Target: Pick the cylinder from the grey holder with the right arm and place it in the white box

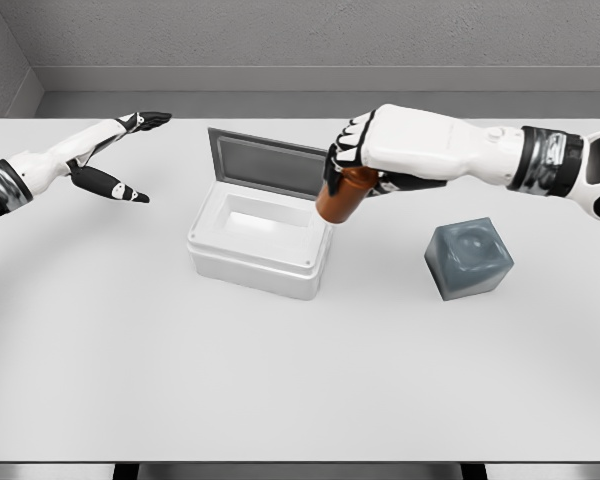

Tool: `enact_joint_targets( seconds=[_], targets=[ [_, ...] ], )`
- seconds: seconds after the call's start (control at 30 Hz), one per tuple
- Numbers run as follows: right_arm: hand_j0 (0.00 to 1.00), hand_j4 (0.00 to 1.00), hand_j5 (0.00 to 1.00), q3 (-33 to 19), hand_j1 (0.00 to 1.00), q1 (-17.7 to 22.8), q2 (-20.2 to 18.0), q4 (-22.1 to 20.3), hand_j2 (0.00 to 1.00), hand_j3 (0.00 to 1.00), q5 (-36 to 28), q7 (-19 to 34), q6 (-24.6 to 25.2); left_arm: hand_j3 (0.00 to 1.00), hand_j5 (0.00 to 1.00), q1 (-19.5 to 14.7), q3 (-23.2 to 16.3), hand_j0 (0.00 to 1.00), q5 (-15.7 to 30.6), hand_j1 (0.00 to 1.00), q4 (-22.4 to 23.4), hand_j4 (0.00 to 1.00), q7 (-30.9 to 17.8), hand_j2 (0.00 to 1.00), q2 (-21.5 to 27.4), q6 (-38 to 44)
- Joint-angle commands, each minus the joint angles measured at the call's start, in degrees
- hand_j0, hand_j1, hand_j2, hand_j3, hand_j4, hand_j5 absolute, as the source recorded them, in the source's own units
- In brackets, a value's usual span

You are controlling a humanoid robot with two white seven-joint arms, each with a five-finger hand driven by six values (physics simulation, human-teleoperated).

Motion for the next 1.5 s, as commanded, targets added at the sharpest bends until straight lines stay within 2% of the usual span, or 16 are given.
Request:
enact_joint_targets(
  seconds=[0.0,0.33,0.8,0.9,1.47],
  targets=[
    [0.44,0.44,0.44,-0.1,0.44,0.0,0.9,0.8,0.44,0.44,-0.4,0.1,0.1,1.0,1.0,0.0,0.1,1.0,0.5,1.0,-0.1,1.0,0.0,1.0,0.0,0.1],
    [0.44,0.44,0.44,0.8,0.44,0.6,3.9,4.5,0.44,0.44,-0.1,1.7,0.1,1.0,1.0,0.0,0.1,1.0,0.5,1.0,0.0,1.0,0.0,1.0,0.0,0.1],
    [0.44,0.44,0.44,0.7,0.44,0.4,6.9,6.1,0.44,0.44,0.1,1.9,0.1,1.0,1.0,-0.1,0.1,1.0,0.4,1.0,0.2,1.0,0.0,1.0,0.0,0.1],
    [0.44,0.44,0.44,0.8,0.44,0.4,7.0,7.4,0.44,0.44,0.3,2.0,0.1,1.0,1.0,-0.1,0.1,1.0,0.4,1.0,0.2,1.0,0.0,1.0,-0.1,0.1],
    [0.45,0.45,0.45,0.8,0.45,0.7,7.9,7.9,0.45,0.45,0.3,3.0,0.1,1.0,1.0,-0.1,0.0,1.0,0.4,1.0,0.4,1.0,0.0,1.0,-0.1,0.1]
  ],
)
